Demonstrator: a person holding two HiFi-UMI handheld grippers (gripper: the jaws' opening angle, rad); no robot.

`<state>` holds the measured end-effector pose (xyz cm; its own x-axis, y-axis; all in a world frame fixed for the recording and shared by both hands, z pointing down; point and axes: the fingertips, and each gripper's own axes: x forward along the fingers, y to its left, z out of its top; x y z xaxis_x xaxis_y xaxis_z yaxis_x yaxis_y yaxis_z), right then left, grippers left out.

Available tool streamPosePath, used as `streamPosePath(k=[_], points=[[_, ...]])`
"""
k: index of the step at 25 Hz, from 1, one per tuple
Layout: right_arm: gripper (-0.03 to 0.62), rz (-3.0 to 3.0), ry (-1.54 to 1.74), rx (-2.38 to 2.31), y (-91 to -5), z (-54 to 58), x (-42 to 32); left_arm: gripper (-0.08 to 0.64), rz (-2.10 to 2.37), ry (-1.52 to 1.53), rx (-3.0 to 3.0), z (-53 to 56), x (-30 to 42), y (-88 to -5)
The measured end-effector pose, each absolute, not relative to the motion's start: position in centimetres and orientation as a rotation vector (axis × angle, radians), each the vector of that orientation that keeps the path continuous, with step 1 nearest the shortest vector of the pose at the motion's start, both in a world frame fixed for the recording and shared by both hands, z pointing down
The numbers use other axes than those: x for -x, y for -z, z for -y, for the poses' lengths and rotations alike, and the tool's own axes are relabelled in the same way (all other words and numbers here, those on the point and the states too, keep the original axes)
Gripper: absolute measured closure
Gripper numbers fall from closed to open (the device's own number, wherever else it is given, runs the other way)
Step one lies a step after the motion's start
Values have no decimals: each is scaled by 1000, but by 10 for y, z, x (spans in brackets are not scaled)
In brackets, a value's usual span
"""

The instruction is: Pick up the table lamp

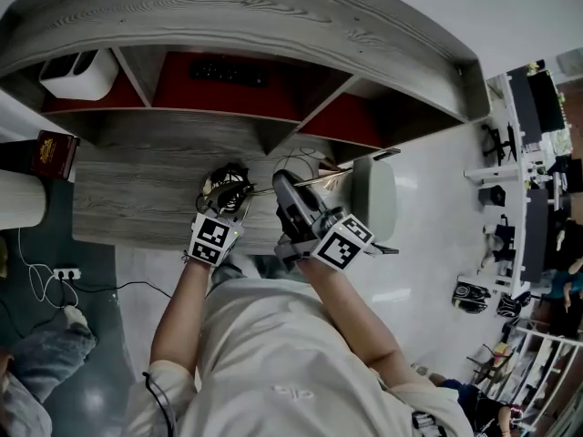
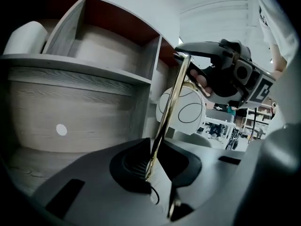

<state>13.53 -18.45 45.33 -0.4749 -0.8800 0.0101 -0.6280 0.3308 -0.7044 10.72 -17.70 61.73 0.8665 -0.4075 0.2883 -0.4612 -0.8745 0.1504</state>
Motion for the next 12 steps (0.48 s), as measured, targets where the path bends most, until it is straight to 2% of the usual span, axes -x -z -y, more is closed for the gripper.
streamPosePath(k=[12], points=[[543,-2169,981,1278,-453,187,-152,511,705,-460,-2809,184,-103,-610]])
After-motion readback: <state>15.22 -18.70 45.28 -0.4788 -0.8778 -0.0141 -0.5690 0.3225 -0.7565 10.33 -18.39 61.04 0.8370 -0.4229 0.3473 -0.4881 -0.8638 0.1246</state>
